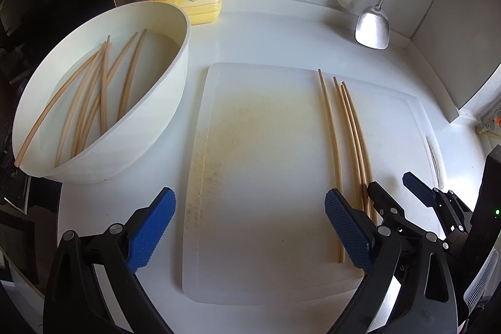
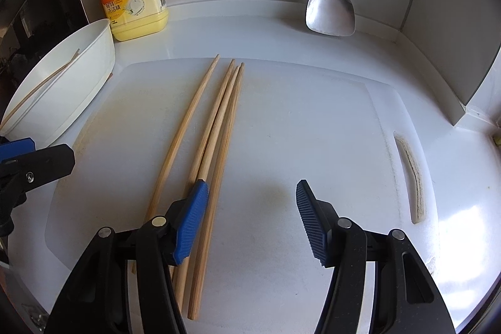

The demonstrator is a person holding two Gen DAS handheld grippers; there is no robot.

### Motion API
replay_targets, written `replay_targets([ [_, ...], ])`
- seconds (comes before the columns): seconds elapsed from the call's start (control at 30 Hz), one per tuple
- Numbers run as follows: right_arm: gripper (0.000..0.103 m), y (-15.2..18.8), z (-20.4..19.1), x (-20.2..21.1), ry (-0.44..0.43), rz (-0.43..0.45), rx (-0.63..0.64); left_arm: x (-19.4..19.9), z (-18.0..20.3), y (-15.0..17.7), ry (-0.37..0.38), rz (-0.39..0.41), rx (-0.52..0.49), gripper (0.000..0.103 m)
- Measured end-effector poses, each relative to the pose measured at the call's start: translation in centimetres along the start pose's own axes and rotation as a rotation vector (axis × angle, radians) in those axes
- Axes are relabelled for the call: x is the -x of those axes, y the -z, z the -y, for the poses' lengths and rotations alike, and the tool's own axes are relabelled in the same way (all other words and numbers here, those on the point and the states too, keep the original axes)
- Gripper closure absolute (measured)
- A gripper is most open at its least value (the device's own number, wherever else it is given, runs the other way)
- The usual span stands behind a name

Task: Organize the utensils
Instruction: 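Move both open grippers back over the remaining chopsticks on the board, then close the left gripper on a chopstick while the right gripper grasps another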

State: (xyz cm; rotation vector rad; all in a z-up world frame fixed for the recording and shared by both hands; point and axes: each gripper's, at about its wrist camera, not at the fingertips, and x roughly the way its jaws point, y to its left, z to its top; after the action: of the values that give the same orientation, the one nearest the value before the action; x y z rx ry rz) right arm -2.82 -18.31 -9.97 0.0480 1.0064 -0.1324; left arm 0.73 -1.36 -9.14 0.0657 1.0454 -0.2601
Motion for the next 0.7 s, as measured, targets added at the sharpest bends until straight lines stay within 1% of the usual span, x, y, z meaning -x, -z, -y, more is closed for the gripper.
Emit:
replay_targets([
  [0.1, 0.053, 0.0, -0.1, -0.4, 0.0, -0.008, 0.008, -0.1, 0.0, 0.1, 0.0, -0.001, -0.002, 0.009],
  [0.17, 0.055, -0.1, -0.1, -0.4, -0.001, 0.0, 0.009, -0.2, 0.0, 0.1, 0.0, 0.0, -0.006, 0.009],
  [0.27, 0.067, -0.2, -0.3, -0.4, -0.011, 0.01, 0.02, -0.4, 0.3, 0.0, 0.003, 0.0, -0.013, 0.009],
  [0.3, 0.075, -0.3, -0.3, -0.4, -0.011, 0.013, 0.024, -0.5, 0.4, 0.0, 0.005, 0.0, -0.016, 0.009],
  [0.33, 0.08, -0.3, -0.2, -0.4, -0.013, 0.014, 0.023, -0.5, 0.5, -0.1, 0.009, 0.003, -0.018, 0.009],
  [0.5, 0.096, -0.5, 1.0, -0.5, -0.037, 0.012, -0.006, -1.0, 1.5, -0.1, 0.035, 0.011, -0.033, 0.009],
  [0.7, 0.096, -0.4, 2.8, -0.5, -0.057, 0.018, -0.046, -1.9, 3.0, -0.3, 0.069, 0.017, -0.049, 0.009],
])
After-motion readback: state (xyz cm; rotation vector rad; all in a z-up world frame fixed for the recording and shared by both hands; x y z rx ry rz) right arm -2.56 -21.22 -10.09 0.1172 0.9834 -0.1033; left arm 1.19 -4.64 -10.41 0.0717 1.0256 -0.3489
